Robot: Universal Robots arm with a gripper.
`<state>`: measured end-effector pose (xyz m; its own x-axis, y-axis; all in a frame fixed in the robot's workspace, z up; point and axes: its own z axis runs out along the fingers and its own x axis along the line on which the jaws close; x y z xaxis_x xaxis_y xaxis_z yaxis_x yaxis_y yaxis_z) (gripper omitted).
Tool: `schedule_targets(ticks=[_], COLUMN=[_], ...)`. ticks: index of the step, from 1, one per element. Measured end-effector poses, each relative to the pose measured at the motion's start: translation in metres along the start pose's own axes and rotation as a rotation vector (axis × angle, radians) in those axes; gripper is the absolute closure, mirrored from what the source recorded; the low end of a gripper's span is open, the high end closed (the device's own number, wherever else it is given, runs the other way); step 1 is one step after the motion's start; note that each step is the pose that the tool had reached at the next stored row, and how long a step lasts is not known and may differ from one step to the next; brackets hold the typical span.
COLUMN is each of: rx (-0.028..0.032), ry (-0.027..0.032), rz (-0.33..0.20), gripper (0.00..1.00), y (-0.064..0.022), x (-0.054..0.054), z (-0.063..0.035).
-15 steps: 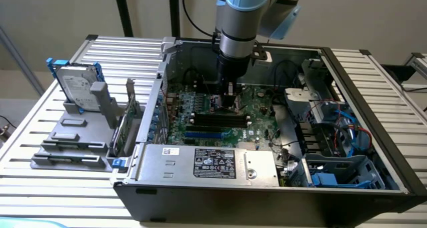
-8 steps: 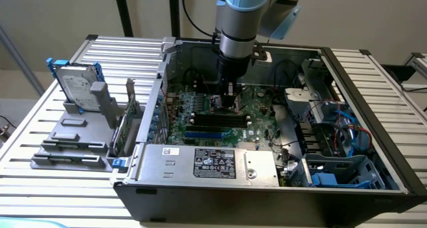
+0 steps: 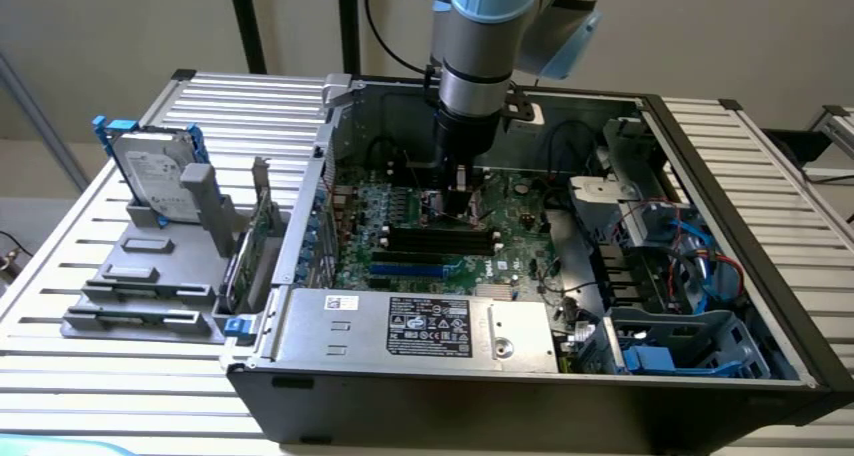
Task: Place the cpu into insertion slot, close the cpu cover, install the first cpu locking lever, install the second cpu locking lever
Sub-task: 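Place the cpu into insertion slot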
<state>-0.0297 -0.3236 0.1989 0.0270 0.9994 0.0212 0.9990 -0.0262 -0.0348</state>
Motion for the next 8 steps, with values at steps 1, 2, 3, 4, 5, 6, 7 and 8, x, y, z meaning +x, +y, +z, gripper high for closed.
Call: schedule_targets(ticks=[1, 2, 3, 4, 5, 6, 7, 8], rx=[0.0000, 0.0000, 0.0000, 0.0000, 0.0000, 0.0000, -0.0001, 0.0000], ry=[-0.0001, -0.0001, -0.0001, -0.0002, -0.0001, -0.0002, -0.0002, -0.0001], rz=[0.000, 0.000, 0.000, 0.000, 0.000, 0.000, 0.000, 0.000], gripper=[0.44, 0.44, 0.37, 0.37, 0.37, 0.37, 0.37, 0.37], y=[0.0000, 0.0000, 0.0000, 0.0000, 0.0000, 0.0000, 0.0000, 0.0000], x=[0.0000, 0.0000, 0.0000, 0.0000, 0.0000, 0.0000, 0.0000, 0.0000], z=[0.0000, 0.0000, 0.0000, 0.0000, 0.0000, 0.0000, 0.0000, 0.0000])
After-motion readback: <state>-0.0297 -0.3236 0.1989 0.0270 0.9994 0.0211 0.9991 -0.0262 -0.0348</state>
